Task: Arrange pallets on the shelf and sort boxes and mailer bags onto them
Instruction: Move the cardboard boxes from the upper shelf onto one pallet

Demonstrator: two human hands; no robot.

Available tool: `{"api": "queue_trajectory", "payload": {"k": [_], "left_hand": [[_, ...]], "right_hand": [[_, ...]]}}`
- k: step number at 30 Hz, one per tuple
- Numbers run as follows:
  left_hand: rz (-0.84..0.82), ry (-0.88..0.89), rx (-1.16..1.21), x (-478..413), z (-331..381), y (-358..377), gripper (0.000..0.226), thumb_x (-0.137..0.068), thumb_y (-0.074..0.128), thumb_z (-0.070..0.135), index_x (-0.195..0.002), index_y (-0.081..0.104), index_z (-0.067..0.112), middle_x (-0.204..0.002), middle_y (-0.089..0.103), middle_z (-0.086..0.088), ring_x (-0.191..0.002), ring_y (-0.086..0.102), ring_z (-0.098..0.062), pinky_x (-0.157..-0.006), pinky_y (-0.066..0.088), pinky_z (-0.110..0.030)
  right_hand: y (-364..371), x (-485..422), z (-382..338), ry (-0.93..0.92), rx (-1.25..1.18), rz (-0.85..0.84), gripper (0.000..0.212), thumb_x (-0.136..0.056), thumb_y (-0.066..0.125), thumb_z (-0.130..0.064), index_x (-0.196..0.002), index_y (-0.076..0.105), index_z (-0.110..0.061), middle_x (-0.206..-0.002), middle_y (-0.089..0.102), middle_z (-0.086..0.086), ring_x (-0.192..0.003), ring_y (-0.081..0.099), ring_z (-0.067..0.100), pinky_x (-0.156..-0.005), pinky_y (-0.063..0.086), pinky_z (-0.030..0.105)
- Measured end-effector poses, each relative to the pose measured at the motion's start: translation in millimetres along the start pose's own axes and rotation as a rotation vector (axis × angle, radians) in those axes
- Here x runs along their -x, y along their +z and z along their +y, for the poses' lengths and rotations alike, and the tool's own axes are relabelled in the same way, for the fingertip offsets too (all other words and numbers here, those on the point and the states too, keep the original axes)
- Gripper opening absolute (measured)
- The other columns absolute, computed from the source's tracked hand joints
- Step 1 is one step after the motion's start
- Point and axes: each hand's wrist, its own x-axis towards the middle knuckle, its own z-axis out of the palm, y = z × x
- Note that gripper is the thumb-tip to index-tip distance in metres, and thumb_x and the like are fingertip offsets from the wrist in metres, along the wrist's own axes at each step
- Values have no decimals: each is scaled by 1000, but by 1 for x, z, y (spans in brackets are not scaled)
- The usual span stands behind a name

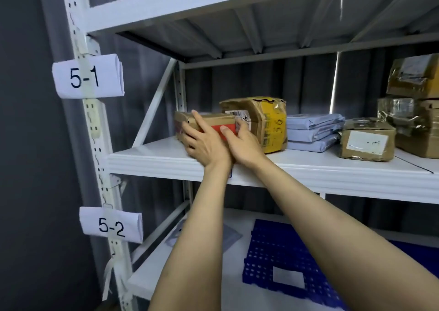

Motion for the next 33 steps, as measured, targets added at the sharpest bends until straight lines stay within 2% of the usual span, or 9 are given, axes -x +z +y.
{"api": "queue_trajectory", "payload": {"k": [5,8,11,14,17,22,25,29,33], "left_hand": [[-11,16,86,7,1,-18,83,-79,61,48,-145,22,16,-145,23,-18,-127,32,-39,-102,36,-50],[141,28,247,11,-10,-39,91,-63,63,61,-136,32,17,-129,40,-10,-116,41,-32,-95,38,-45],[181,-89,477,4,-20,-57,79,-75,62,58,-136,36,16,-124,52,-7,-118,45,-32,-96,37,-43],[5,-385,674,-13,-26,-65,72,-83,51,66,-137,42,18,-135,48,-10,-127,41,-32,-105,33,-41],[-153,-340,653,-11,-30,-71,61,-87,42,66,-121,60,18,-125,59,-7,-118,52,-28,-104,39,-42],[-73,-330,835,8,-27,-94,35,-88,50,49,-96,67,20,-99,66,1,-98,60,-20,-88,47,-36],[-92,-381,1097,16,-34,-111,31,-85,55,52,-74,60,24,-82,66,7,-84,62,-14,-79,48,-33],[-304,-415,1268,26,-51,-127,21,-82,64,39,-71,60,21,-63,64,10,-66,61,-12,-60,49,-26],[-482,-399,1311,49,-71,-130,24,-80,63,39,-95,68,20,-88,75,1,-87,69,-20,-81,52,-35]], "right_hand": [[-1,-3,-3,82,-48,44,60,-96,43,-51,-142,37,-12,-144,46,7,-133,42,27,-106,30,33],[-1,-5,-1,80,-133,149,54,-95,43,-53,-126,56,-11,-129,59,7,-117,52,22,-96,37,28],[3,-5,-4,112,-195,202,49,-93,45,-56,-96,69,-14,-101,66,4,-96,57,20,-80,36,26],[6,-8,-9,190,-239,155,47,-89,44,-63,-92,57,-18,-101,58,1,-96,52,21,-82,33,28],[8,-7,-10,208,-273,110,51,-88,45,-65,-95,55,-16,-100,57,0,-94,52,19,-81,33,28],[7,3,-9,168,-371,315,56,-82,54,-66,-69,57,-12,-70,61,3,-73,58,16,-65,41,30],[2,16,-5,125,-589,292,59,-75,60,-67,-78,62,-8,-73,62,12,-72,59,18,-69,47,33],[-12,30,-2,108,-699,115,49,-80,67,-48,-107,65,-8,-98,70,5,-83,67,14,-64,51,25],[-18,50,-4,14,-664,-3,44,-76,68,-24,-118,61,-13,-104,65,1,-89,62,9,-63,47,15]]}}
